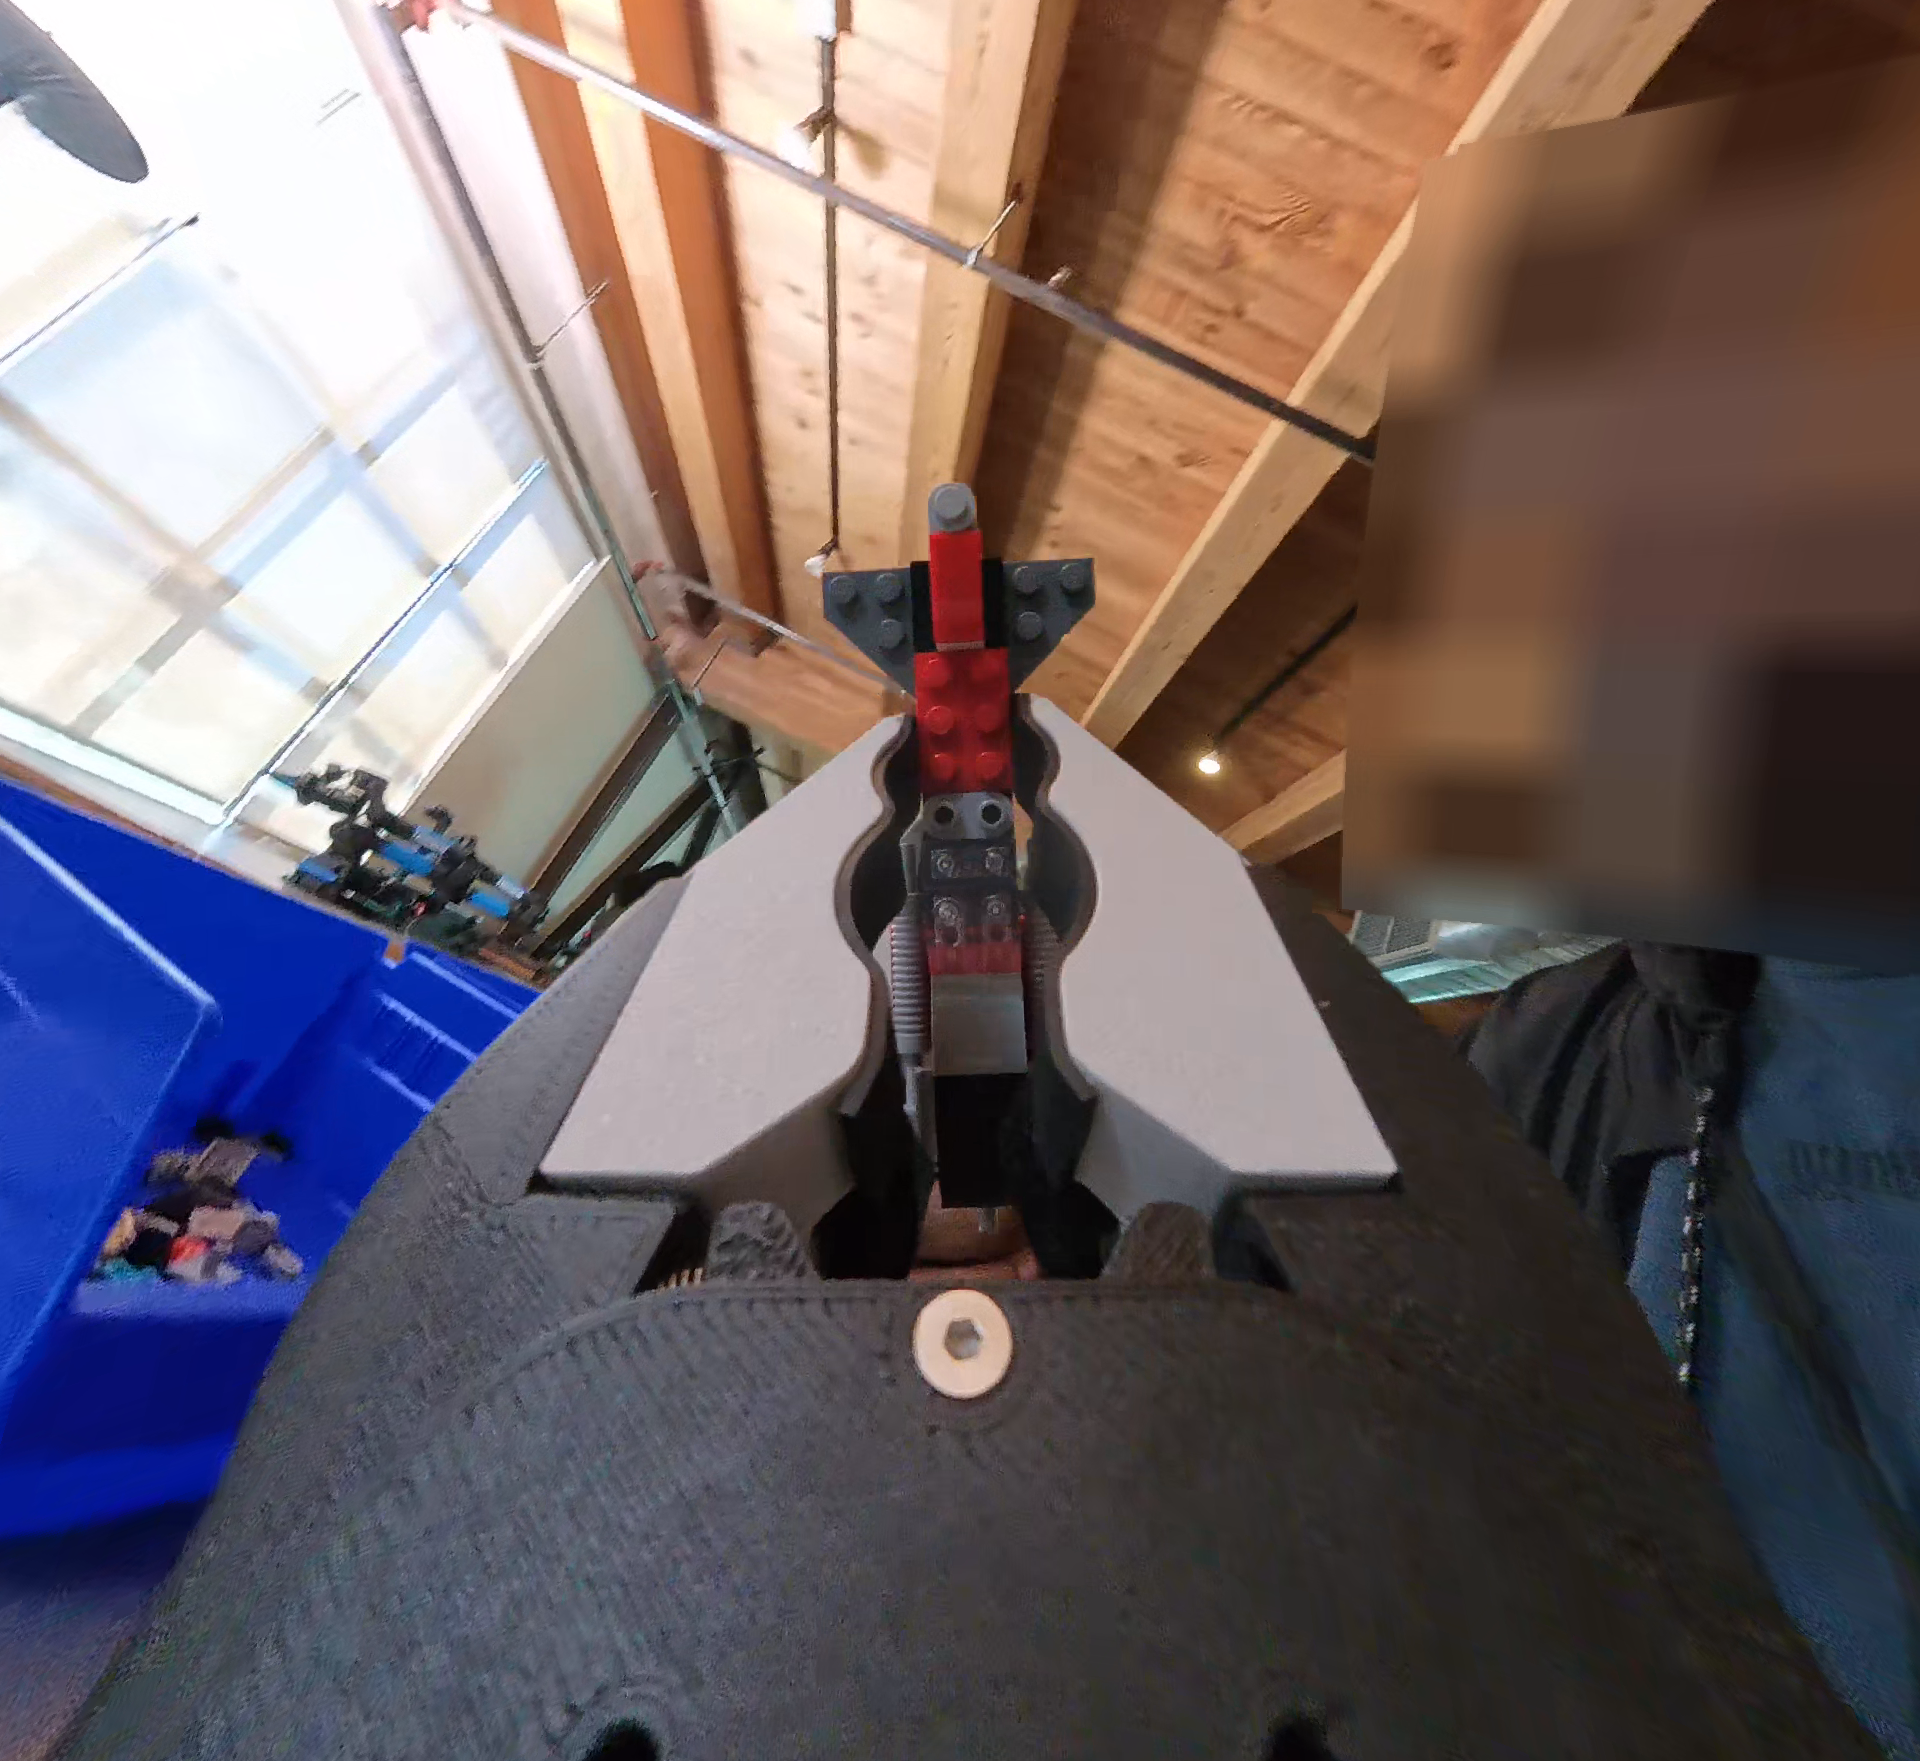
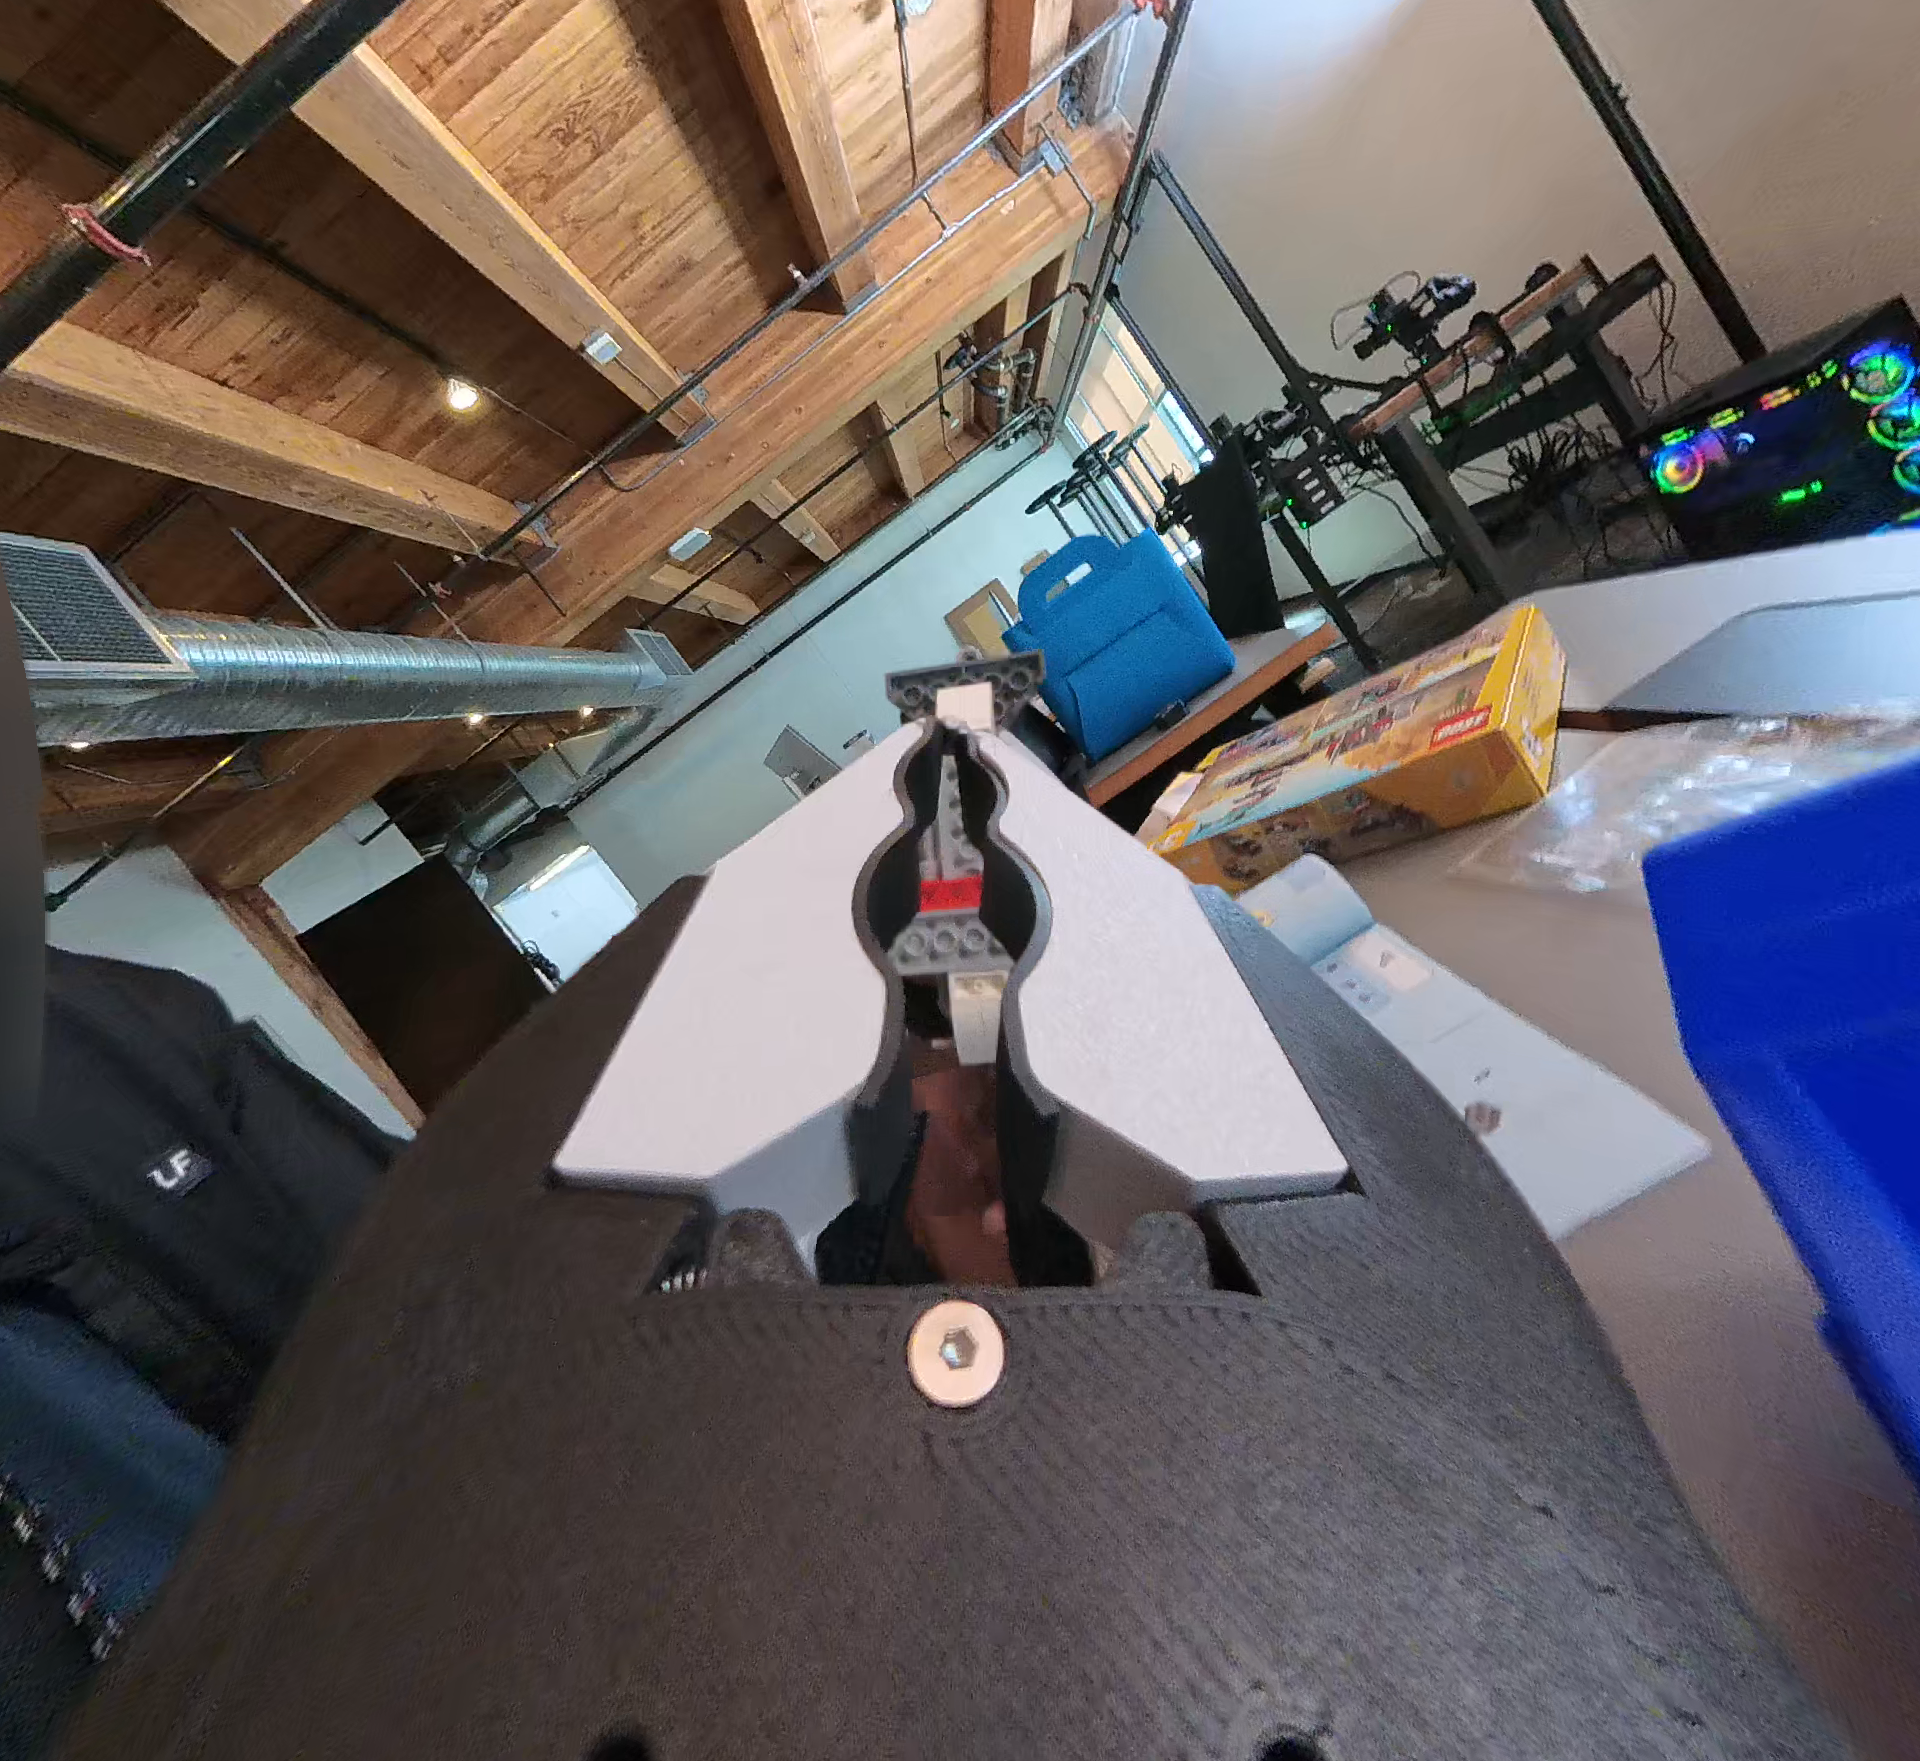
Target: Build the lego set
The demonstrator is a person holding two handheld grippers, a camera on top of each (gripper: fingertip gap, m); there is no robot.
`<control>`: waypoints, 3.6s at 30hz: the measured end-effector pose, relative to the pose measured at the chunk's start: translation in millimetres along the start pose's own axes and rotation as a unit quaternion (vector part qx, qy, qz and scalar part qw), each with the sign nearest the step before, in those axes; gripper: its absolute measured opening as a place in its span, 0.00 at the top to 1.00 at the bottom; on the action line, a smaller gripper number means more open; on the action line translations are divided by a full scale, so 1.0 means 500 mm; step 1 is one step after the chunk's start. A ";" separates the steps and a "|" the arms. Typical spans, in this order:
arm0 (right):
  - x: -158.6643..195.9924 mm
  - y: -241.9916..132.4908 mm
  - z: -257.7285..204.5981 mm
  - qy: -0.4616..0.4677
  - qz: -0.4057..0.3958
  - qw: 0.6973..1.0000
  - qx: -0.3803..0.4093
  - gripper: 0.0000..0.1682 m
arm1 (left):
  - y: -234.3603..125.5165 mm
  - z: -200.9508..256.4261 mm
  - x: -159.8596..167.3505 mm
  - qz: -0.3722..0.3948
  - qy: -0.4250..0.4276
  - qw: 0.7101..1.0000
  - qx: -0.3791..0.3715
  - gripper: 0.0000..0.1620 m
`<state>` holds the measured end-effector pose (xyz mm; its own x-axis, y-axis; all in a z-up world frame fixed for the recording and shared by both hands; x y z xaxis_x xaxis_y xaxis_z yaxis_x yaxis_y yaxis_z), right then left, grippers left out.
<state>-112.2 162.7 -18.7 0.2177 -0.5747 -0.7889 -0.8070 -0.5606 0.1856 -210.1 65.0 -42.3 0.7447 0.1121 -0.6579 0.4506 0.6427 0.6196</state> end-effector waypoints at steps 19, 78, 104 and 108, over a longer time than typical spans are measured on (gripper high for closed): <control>0.026 0.116 0.079 -0.014 -0.044 0.999 -0.019 1.00 | -0.035 -0.057 -0.015 0.029 -0.012 0.999 -0.013 0.90; -0.002 0.043 0.054 -0.048 -0.234 0.971 -0.011 1.00 | 0.040 -0.044 0.045 -0.197 0.101 0.970 -0.103 0.89; 0.000 0.018 0.040 -0.074 -0.289 0.954 -0.008 0.99 | 0.050 -0.035 0.077 -0.241 0.114 0.960 -0.091 0.89; -0.001 0.015 0.029 -0.092 -0.300 0.949 -0.007 0.99 | 0.054 -0.027 0.081 -0.248 0.129 0.956 -0.085 0.89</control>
<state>-126.2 167.3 -25.4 0.5345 -0.0360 -0.8444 -0.5603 -0.7631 -0.3221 -174.3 97.1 -57.8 0.3044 -0.0699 -0.9500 0.6147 0.7763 0.1398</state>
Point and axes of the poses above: each gripper's, where its closed fingertips meet, y out along the fingers, x out of its underside, z = x × y across the jaws, the point moved 5 cm from there along -y, back along the fingers, and after that the axes turned 13 degrees about -z, right-handed, at the moved point
